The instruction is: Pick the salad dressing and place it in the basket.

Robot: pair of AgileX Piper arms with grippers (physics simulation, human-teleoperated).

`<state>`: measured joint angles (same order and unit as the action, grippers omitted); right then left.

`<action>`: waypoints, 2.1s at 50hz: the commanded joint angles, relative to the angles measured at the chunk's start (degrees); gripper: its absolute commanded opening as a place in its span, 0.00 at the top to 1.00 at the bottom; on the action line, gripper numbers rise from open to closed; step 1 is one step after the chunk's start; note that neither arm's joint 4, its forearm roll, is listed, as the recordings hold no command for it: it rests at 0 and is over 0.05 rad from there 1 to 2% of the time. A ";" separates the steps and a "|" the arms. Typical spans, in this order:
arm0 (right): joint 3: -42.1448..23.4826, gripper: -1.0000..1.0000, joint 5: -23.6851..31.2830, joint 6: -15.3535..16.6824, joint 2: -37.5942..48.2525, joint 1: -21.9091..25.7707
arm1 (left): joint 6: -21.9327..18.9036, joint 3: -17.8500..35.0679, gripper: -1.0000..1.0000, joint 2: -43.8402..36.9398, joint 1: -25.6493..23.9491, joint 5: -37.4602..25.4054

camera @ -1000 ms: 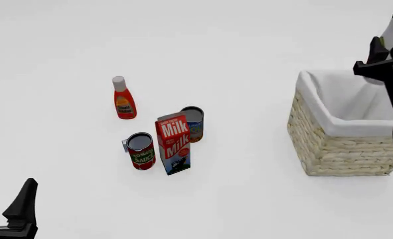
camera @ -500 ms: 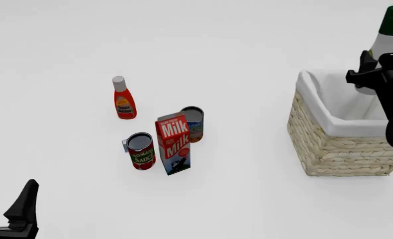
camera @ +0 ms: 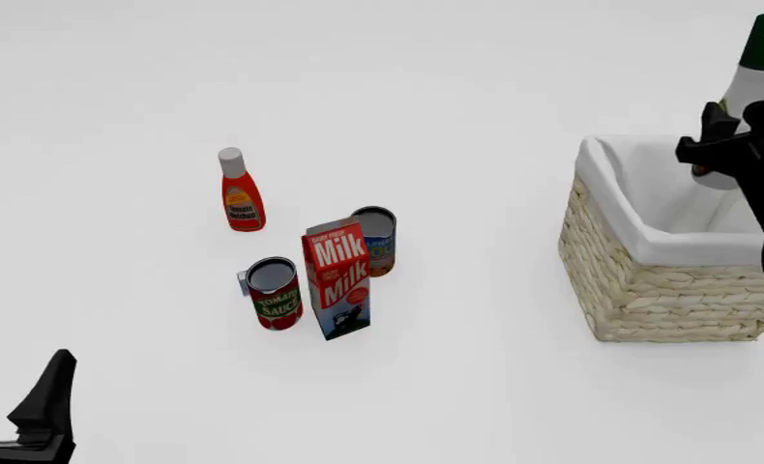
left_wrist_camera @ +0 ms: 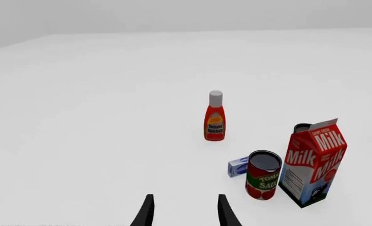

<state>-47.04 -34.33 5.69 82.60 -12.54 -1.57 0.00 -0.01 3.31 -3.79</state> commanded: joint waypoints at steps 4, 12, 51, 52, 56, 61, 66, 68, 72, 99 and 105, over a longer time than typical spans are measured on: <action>0.06 1.00 3.78 -1.59 -2.99 0.69 | 0.65 0.00 0.00 0.00 0.05 -0.16; -0.80 1.00 6.28 -1.85 -3.08 1.38 | 0.86 0.00 0.00 0.00 0.14 -0.22; -0.74 1.00 9.43 -4.84 -0.63 1.99 | 1.18 0.00 0.00 0.00 0.09 -0.59; -0.68 1.00 9.28 -4.80 -0.46 1.96 | 1.20 0.00 0.00 0.00 0.09 -0.58; -0.68 1.00 8.75 -4.86 0.62 1.84 | 1.27 0.00 0.00 0.00 0.20 -0.63; -0.79 1.00 8.27 -4.88 1.66 1.76 | 1.21 0.00 0.00 0.00 0.16 -0.69; -0.99 1.00 7.89 -5.10 2.67 1.55 | 1.28 0.00 0.00 0.00 0.18 -0.78; -1.08 1.00 7.84 -5.40 3.10 1.39 | 1.20 0.00 0.00 0.00 0.25 -0.79; -0.91 1.00 7.54 -5.47 3.55 1.11 | 1.25 0.00 0.00 0.00 0.30 -1.01; -0.54 1.00 7.13 -5.91 5.37 -0.05 | 1.70 0.00 0.00 0.00 0.34 -1.24; -0.47 1.00 6.98 -6.04 6.01 -0.18 | 1.72 0.00 0.00 0.00 0.37 -1.28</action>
<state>-47.35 -26.94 0.75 88.07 -12.52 0.07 0.00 -0.01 3.62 -5.01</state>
